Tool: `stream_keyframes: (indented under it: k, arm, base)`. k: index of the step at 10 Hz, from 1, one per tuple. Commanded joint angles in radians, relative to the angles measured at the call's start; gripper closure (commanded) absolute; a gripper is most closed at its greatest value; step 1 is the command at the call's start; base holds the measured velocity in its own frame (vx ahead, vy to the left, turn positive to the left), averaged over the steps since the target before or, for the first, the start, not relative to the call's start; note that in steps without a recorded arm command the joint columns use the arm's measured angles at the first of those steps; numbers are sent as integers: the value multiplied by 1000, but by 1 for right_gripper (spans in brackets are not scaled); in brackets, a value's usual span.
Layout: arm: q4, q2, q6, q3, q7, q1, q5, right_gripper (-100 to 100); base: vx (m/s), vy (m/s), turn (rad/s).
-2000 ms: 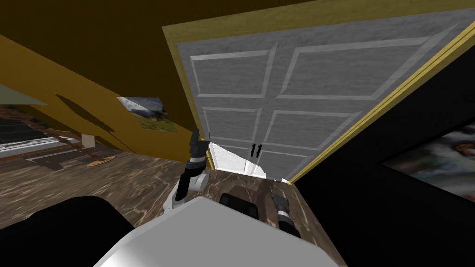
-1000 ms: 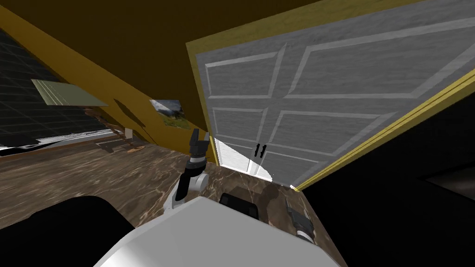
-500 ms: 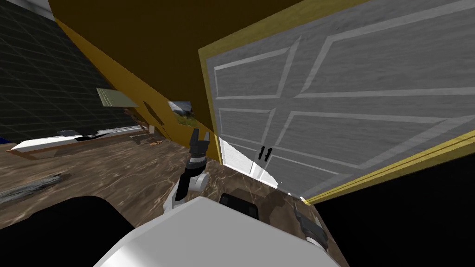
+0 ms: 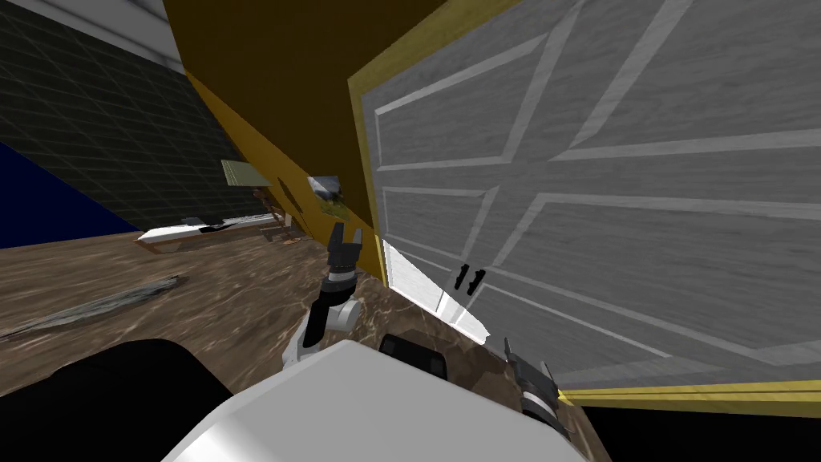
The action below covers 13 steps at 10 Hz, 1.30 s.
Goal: Pull the door open
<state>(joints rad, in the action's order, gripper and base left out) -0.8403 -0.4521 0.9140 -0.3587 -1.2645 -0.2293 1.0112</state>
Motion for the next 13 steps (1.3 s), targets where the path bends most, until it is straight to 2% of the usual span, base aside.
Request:
stream_keyframes:
  k: [1, 8, 9, 10, 13]
  arm:
    - [0, 11, 1, 0, -7, 28, -9, -100]
    - [-62, 51, -6, -15, -11, 117, -35, -100]
    - [-38, 52, -3, -15, -15, 125, -34, -100]
    - [-38, 52, -3, -15, -15, 125, -34, 100]
    - [-38, 52, -3, -15, -15, 125, -34, 100]
  base:
    - [161, -49, 181]
    - [193, -29, 139]
    - [89, -5, 14]
    - [-17, 1, -36]
    - [-24, 6, 17]
